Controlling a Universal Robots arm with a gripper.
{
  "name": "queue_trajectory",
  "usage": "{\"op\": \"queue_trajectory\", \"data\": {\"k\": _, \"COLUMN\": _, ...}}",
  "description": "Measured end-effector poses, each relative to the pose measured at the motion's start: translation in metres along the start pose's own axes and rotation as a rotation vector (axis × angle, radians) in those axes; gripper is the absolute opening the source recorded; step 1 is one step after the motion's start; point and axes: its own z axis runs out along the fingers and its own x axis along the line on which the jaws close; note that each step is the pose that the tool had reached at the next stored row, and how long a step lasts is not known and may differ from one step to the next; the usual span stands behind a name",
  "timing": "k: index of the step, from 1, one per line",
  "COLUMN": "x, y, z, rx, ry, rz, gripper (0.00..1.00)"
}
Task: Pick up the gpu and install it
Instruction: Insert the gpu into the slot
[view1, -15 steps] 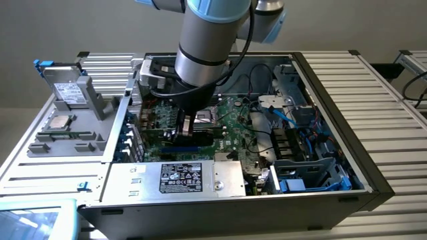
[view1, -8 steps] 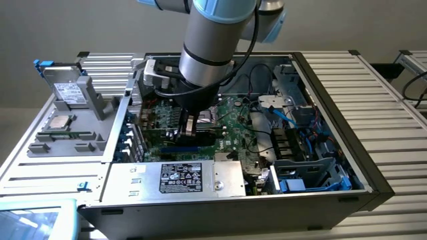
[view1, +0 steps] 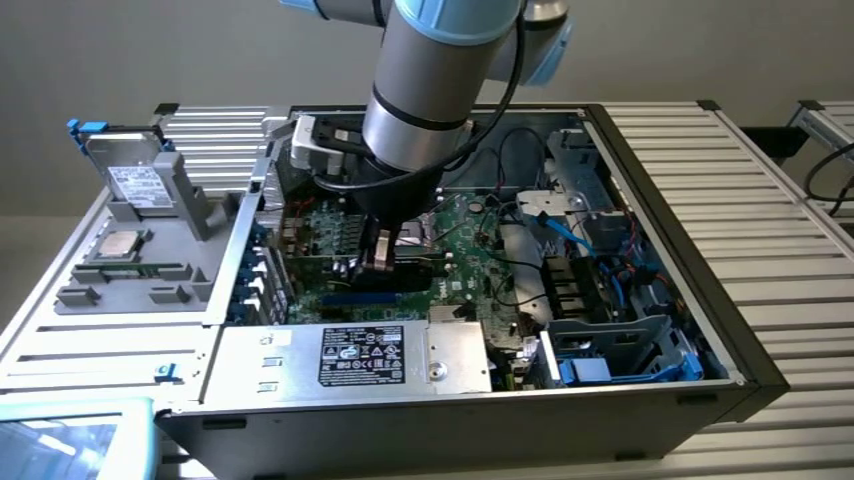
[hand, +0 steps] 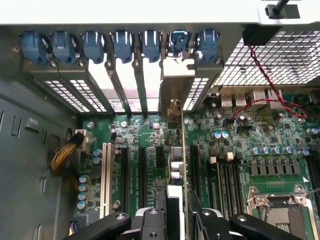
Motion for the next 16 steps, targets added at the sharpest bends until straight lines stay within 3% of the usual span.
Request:
{"op": "queue_trajectory", "data": {"k": 7, "x": -0.0017, "y": -0.0019, "z": -0.0034, "rx": -0.0134, "ry": 0.0002, "rz": 0.002, "gripper": 0.27}}
{"op": "queue_trajectory", "data": {"k": 16, "x": -0.0036, "y": 0.0017, "z": 0.0009, "rx": -0.0304, "ry": 0.0000, "rz": 0.006, "gripper": 0.27}}
